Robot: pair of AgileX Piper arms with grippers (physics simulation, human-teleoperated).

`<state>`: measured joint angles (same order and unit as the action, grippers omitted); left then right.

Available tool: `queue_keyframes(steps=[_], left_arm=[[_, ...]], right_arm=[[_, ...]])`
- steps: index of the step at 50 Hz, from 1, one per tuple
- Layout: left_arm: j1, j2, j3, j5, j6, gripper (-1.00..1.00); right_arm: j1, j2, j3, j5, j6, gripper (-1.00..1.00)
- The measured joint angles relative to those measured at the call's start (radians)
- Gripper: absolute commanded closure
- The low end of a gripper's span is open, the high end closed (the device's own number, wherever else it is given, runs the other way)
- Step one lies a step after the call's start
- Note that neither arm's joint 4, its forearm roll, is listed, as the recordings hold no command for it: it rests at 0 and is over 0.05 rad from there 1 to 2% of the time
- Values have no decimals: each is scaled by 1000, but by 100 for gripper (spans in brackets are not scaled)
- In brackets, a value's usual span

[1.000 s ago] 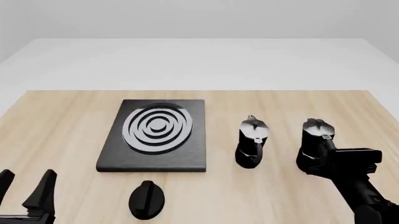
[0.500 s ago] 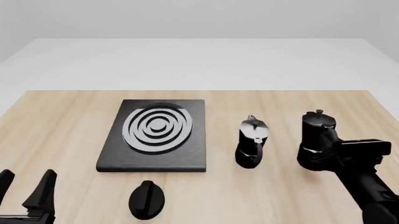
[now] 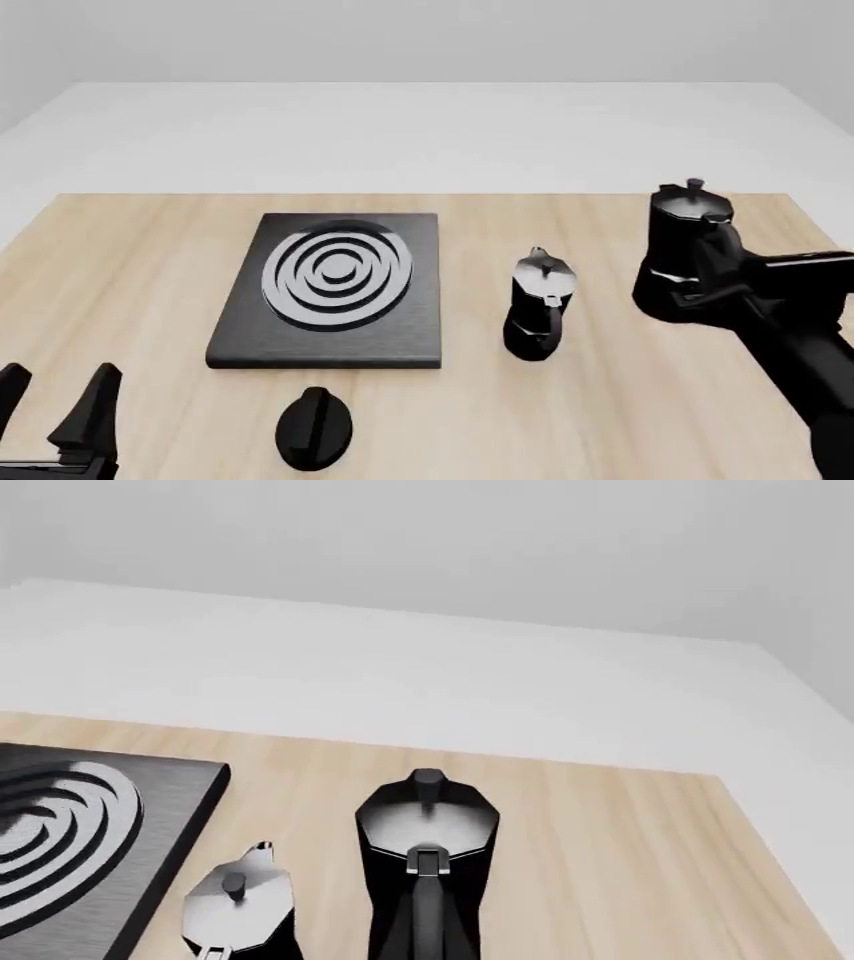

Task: Put the right moka pot on the stove.

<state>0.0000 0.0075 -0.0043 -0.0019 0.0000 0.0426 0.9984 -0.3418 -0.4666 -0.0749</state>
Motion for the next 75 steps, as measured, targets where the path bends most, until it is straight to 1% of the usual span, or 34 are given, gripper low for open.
queue_keyframes(steps=[9, 15, 44, 61, 75], left_arm=[[0, 0, 0, 0, 0, -100], [0, 0, 0, 0, 0, -100], [0, 0, 0, 0, 0, -100], [0, 0, 0, 0, 0, -100], [0, 0, 0, 0, 0, -100]], right_arm=[[36, -54, -70, 78, 11, 100], [68, -71, -105, 100, 19, 100], [219, -42, -227, 81, 64, 100], [344, 64, -338, 62, 64, 100], [418, 186, -419, 32, 76, 100]])
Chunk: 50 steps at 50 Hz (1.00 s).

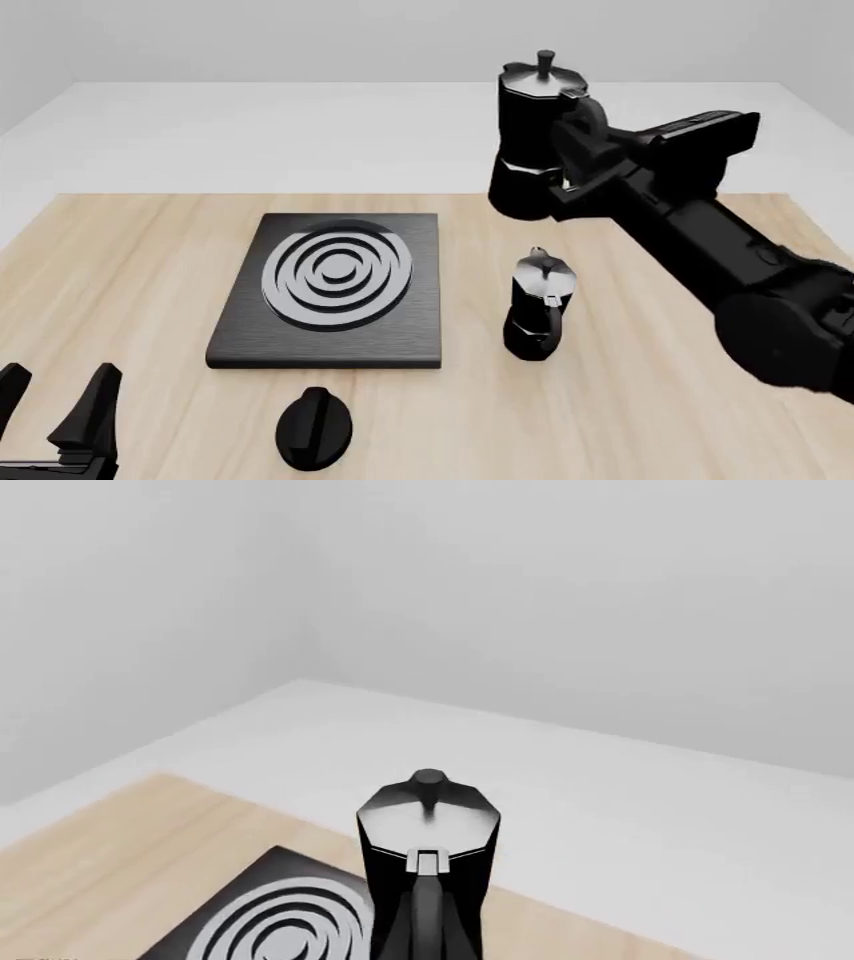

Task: Put the right moka pot on the stove.

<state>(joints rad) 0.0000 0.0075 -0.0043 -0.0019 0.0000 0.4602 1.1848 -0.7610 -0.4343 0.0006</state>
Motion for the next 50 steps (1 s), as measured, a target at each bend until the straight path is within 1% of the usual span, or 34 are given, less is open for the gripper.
queue_keyframes(steps=[13, 29, 34, 43, 50], left_arm=[[0, 0, 0, 0, 0, -100], [0, 0, 0, 0, 0, -100], [0, 0, 0, 0, 0, -100], [0, 0, 0, 0, 0, -100], [0, 0, 0, 0, 0, -100]], right_arm=[[70, 116, -79, -24, -10, 100], [113, 268, -163, -76, -26, 100], [134, 312, -193, -88, -21, 100], [153, 374, -220, -130, 25, 100], [187, 444, -260, -150, 32, 100]])
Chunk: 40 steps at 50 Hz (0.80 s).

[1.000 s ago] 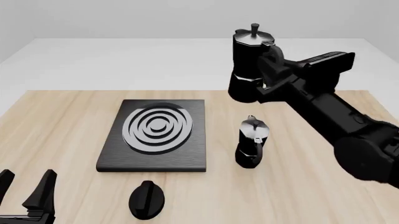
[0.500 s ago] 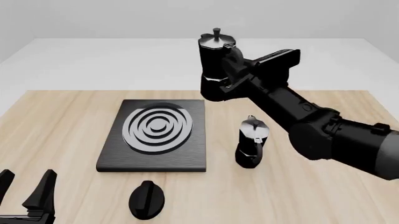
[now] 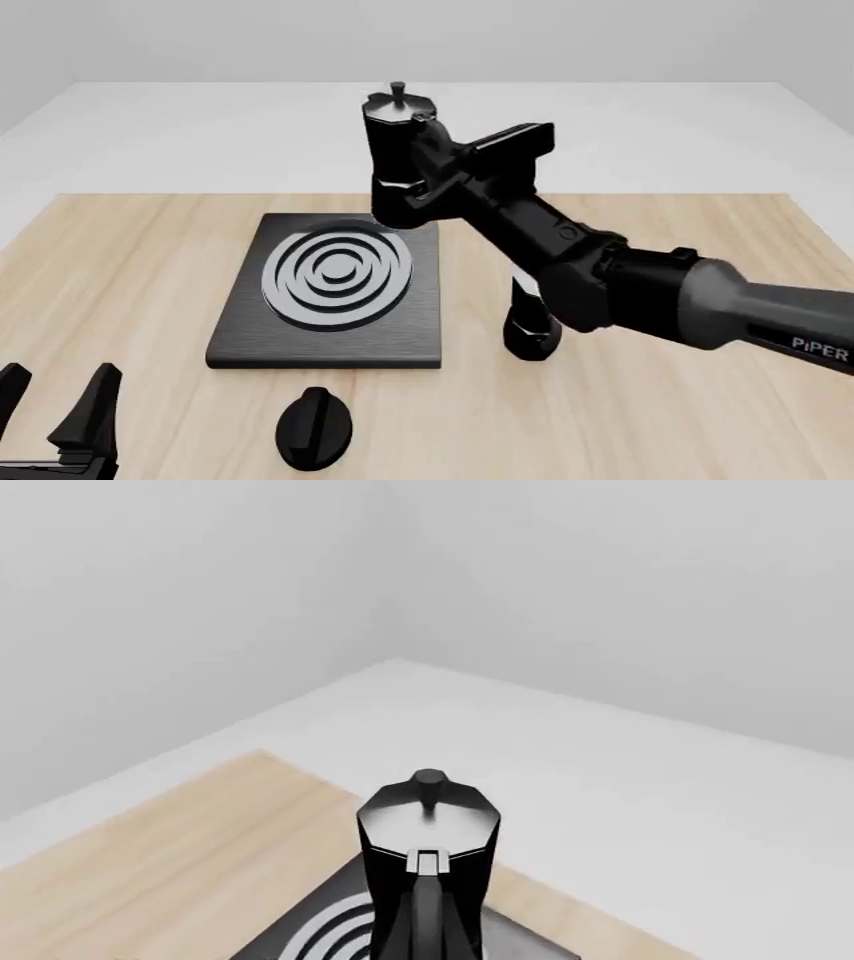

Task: Put the right moka pot on the stove.

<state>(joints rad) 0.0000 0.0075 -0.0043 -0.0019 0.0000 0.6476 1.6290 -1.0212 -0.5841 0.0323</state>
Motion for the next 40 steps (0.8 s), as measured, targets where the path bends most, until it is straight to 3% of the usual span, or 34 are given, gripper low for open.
queue_keyframes(steps=[40], left_arm=[[0, 0, 0, 0, 0, -100]], right_arm=[[101, 364, -330, 43, -43, 100]])
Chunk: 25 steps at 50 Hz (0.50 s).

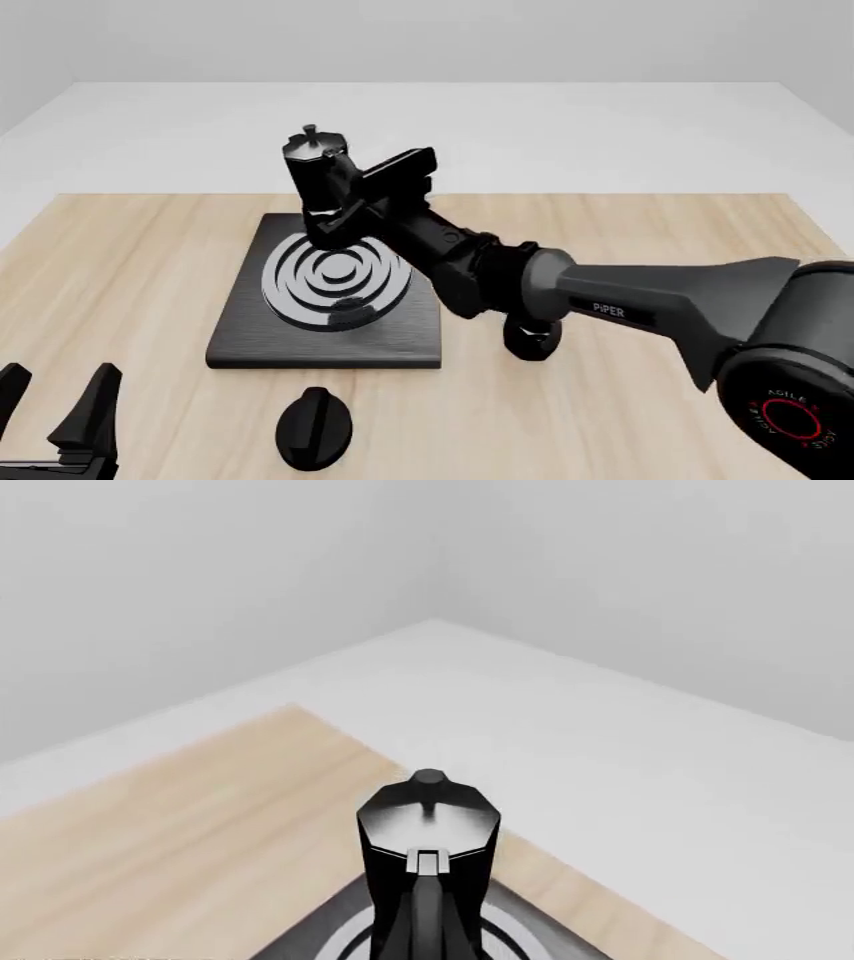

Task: Put the right moka pot on the stove.

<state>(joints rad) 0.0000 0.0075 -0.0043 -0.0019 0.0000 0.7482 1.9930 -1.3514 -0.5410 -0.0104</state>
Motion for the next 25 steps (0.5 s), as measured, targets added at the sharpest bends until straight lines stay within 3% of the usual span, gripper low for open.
queue_keyframes(steps=[25], left_arm=[[0, 0, 0, 0, 0, -100]], right_arm=[[-10, 178, -164, 27, -26, 100]])
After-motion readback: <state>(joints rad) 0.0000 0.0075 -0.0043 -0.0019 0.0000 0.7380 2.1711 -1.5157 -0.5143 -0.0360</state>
